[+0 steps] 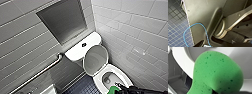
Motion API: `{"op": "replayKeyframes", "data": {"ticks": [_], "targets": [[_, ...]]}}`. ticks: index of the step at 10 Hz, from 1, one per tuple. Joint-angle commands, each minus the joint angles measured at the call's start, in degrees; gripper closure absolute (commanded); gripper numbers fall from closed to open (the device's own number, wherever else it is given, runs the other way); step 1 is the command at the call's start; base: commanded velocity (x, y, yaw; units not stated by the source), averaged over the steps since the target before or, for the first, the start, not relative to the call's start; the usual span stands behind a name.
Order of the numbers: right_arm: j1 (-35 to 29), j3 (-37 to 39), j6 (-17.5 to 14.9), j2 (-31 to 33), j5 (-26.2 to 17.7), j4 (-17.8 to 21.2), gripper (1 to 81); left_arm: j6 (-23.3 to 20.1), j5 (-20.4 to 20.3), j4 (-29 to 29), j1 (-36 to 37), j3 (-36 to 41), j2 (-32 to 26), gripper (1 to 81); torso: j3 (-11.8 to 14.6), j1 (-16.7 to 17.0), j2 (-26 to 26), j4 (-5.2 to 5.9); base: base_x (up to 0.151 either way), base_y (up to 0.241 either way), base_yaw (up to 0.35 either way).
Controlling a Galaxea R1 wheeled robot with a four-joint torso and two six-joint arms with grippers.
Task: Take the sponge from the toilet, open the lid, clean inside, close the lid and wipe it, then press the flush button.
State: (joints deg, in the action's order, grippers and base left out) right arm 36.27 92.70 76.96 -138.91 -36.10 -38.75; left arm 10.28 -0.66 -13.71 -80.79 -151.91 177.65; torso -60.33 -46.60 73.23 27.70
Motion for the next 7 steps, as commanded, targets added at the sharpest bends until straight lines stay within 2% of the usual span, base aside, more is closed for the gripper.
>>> {"op": "replayKeyframes", "data": {"ticks": [1,2,5,7], "targets": [[-3.0,-6.6,0.1,4.7,-4.7,-0.5,81.1,-0.4,4.6,-0.1,-1.1,-0.2,-0.9,1.0,0.0,0.0,0.0,0.00,0.000,0.000,0.000],[-2.6,-9.9,0.1,7.6,-4.9,-0.6,81.1,-0.4,4.6,-0.1,-1.0,-0.2,-0.9,1.0,0.0,0.0,0.0,0.00,0.000,0.000,0.000],[1.0,-11.3,0.1,11.2,-4.9,-2.6,81.1,-0.3,4.6,-0.1,-1.1,-0.2,-1.0,1.0,0.0,0.0,0.0,0.00,0.000,0.000,0.000],[1.1,-12.9,0.1,14.1,-4.9,-2.7,81.1,-0.4,4.6,-0.1,-1.1,-0.2,-1.0,1.0,0.0,0.0,0.0,0.00,0.000,0.000,0.000]]}}
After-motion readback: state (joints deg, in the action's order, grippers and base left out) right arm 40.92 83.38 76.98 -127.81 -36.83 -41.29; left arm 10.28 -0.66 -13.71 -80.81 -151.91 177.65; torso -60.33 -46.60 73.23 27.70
